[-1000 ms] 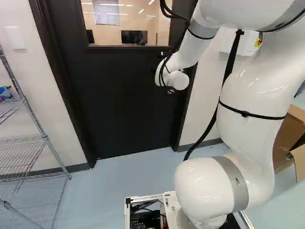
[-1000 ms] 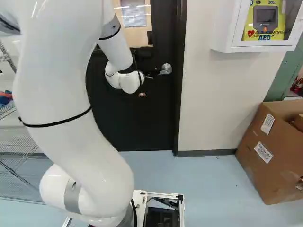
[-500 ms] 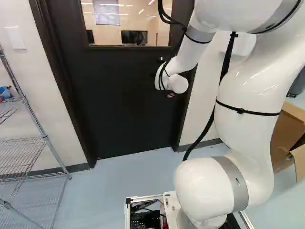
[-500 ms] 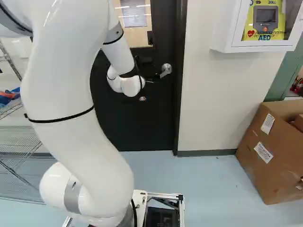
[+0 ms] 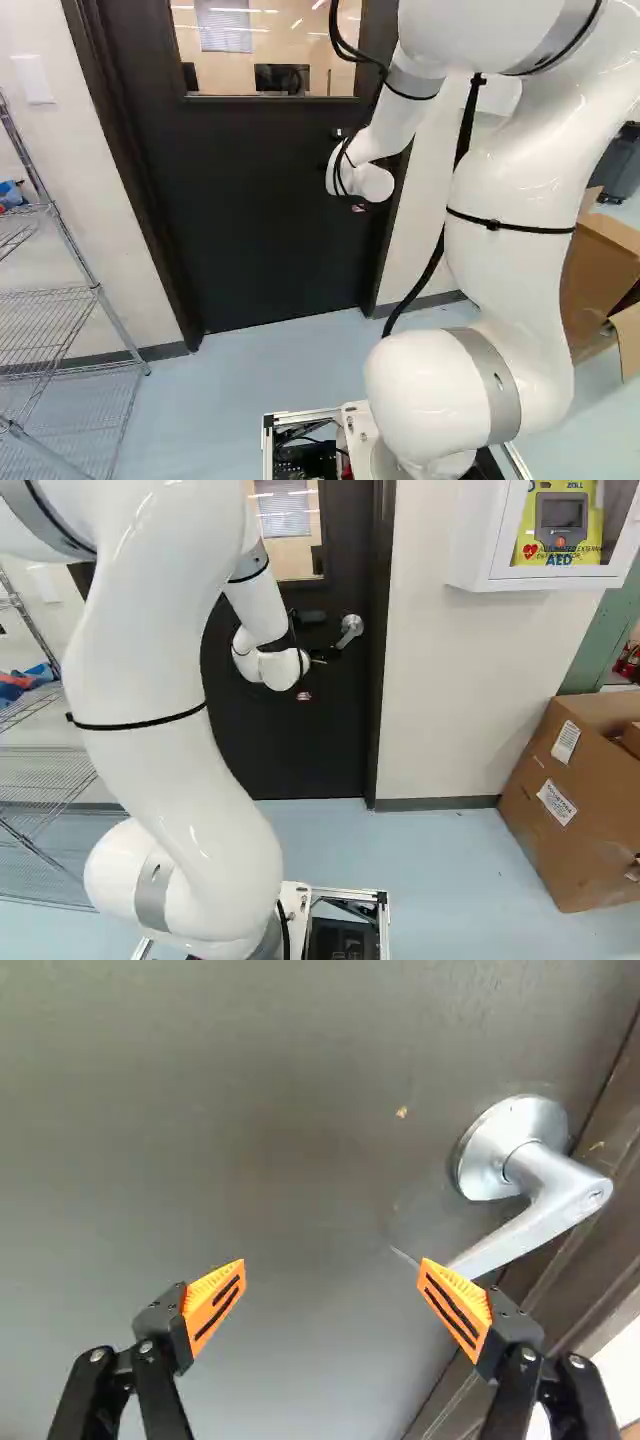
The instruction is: Open the door and move inside
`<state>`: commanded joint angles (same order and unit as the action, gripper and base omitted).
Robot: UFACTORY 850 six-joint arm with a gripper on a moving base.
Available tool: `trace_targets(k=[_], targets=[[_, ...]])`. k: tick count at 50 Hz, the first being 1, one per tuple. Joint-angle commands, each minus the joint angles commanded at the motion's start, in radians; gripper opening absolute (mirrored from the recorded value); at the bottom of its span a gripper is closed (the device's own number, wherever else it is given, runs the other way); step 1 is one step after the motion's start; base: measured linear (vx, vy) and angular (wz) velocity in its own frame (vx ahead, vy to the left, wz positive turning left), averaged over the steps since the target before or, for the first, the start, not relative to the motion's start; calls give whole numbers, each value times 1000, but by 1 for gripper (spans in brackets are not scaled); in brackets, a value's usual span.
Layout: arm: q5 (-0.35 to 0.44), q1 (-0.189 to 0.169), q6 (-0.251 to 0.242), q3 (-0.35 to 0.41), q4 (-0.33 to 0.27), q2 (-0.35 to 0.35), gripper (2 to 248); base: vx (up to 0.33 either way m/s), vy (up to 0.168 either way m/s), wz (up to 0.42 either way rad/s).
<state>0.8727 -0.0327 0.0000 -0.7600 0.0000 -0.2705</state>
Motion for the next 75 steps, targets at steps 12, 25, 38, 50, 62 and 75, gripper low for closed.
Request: trace_targets(k=[12,25,38,50,62,75], targets=[[0,-1,0,-1,0,-26,247,0,-1,-3],[0,-1,0,-2,0,-54,247,0,0,0],[0,-1,0,-3,0,-70,247,0,0,0],[0,-1,0,23,0,-50,247,0,0,0],[0,-1,0,83,0,14,247,0,0,0],[0,0,0,126,0,80,247,0,0,0]])
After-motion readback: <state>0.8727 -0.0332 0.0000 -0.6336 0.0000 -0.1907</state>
